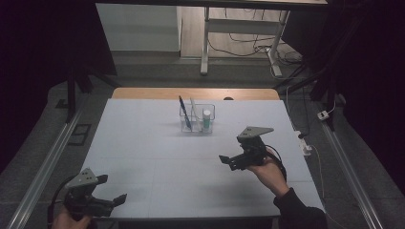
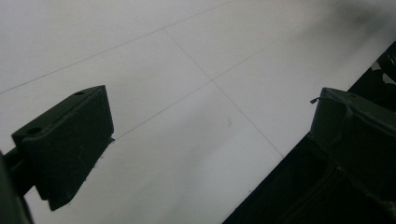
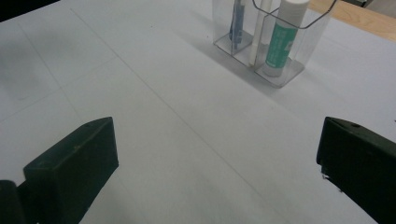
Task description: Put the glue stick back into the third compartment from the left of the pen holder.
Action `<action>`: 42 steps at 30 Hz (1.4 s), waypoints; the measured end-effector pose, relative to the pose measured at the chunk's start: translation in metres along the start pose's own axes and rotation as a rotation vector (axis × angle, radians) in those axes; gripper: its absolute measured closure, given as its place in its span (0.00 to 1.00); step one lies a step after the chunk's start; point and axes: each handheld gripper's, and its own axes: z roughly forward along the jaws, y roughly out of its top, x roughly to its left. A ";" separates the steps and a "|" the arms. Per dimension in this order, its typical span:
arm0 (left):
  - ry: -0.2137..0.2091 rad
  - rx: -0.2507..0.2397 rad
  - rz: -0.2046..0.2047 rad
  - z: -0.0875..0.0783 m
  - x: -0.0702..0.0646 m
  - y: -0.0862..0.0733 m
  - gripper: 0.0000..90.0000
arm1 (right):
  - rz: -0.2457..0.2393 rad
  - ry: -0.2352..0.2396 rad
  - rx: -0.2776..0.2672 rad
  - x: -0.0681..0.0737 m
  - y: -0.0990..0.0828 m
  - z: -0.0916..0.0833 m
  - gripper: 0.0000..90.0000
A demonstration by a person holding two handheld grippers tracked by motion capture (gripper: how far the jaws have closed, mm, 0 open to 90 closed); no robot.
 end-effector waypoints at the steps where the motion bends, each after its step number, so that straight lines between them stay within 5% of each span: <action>1: 0.001 0.000 0.000 0.000 0.000 0.000 0.00 | 0.001 -0.001 -0.005 0.001 -0.002 -0.003 0.00; 20: 0.004 0.002 0.000 0.000 0.000 0.000 0.00 | 0.056 -0.074 -0.034 0.007 -0.049 -0.063 0.00; 42: 0.003 -0.004 -0.004 -0.001 0.000 0.000 0.00 | 0.155 -0.157 -0.019 0.007 -0.097 -0.103 0.00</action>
